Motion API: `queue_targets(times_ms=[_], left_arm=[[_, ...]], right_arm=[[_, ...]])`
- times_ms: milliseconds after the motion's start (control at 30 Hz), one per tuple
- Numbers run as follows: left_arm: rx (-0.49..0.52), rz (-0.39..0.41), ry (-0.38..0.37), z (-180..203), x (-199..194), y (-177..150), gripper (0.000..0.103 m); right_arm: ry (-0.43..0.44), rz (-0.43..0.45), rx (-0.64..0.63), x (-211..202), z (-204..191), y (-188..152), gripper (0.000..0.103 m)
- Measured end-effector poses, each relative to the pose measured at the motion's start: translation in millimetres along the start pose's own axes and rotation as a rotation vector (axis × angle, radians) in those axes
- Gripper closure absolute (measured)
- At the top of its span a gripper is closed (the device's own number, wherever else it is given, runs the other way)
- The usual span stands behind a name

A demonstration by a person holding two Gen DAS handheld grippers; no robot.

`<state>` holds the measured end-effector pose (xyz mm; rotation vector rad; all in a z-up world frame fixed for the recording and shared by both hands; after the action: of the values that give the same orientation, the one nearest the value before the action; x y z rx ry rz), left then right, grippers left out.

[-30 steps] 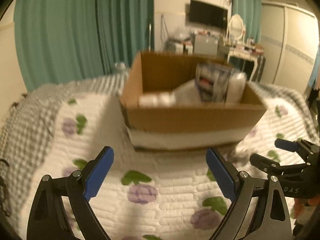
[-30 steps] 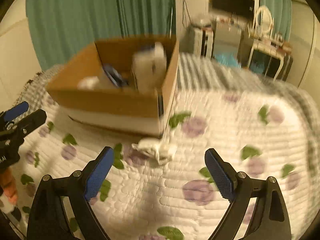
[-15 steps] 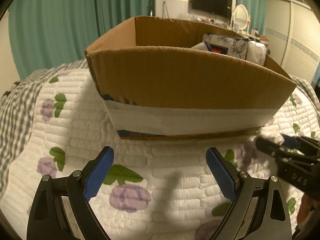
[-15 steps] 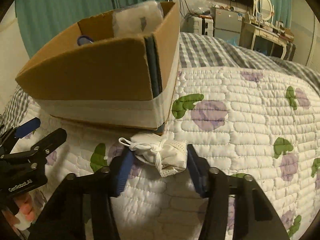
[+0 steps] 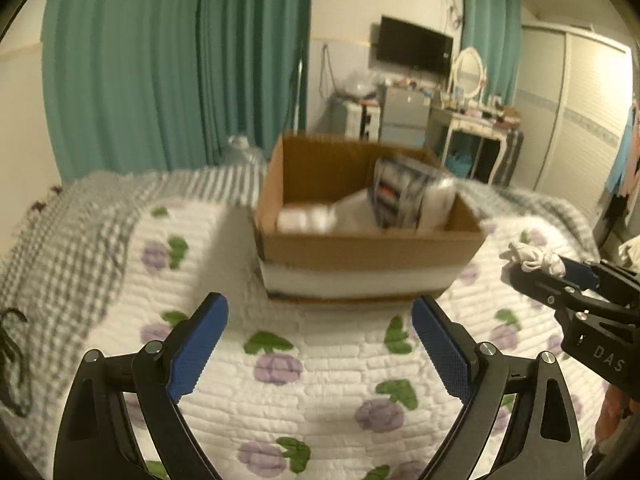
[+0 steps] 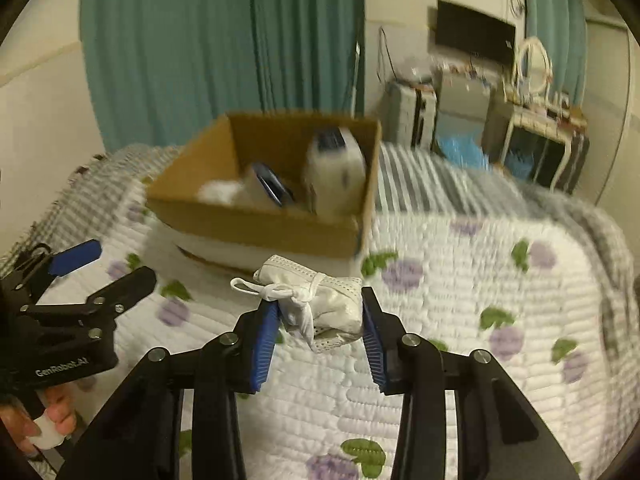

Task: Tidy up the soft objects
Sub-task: 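Close the right tool on the white mask, then carry the white mask into the box and open the right tool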

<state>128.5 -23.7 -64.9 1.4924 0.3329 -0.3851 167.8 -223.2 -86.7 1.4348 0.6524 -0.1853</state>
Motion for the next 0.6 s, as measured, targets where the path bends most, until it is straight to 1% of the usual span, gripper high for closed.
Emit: queue_targets(times_ms=[100,233,300,400,467,533,600], left_arm=[[0.003,0.064,0.007,-3,-24,27,0.008],[-0.003,0.142,0.024,-8,-43,63,0.008],[-0.020,0.174,0.018,-14,-47,80,0.008],[-0.021,0.206,0.031,-22,-43,100,0.008],[-0.019,0.212,0.040,-25,-34,107,0.008],[-0.017,0.203,0.036,-28,-19,110,0.008],[-0.005,0.194,0.042,-30,1,110,0.008]], right_arm=[[0.012,0.062,-0.023,-30,-18,30,0.065],[0.023,0.139,-0.064,-64,-40,71,0.065],[0.023,0.166,-0.076,-72,-45,88,0.065],[0.040,0.196,-0.081,-78,-52,116,0.065],[0.037,0.214,-0.093,-76,-58,132,0.065],[0.038,0.220,-0.105,-64,-63,145,0.065],[0.037,0.214,-0.108,-49,-67,151,0.065]])
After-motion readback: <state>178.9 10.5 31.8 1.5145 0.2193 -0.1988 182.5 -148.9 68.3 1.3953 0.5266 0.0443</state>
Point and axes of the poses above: each gripper's, at about its wrist camera, not at the fingertips, and x roughly the way its jaws point, z to its right, y to its top, the point moved 5 cm from there along x, roughly the way its jaws point, and after that the axes turned 7 degrees about z, right-handed, at the moved point
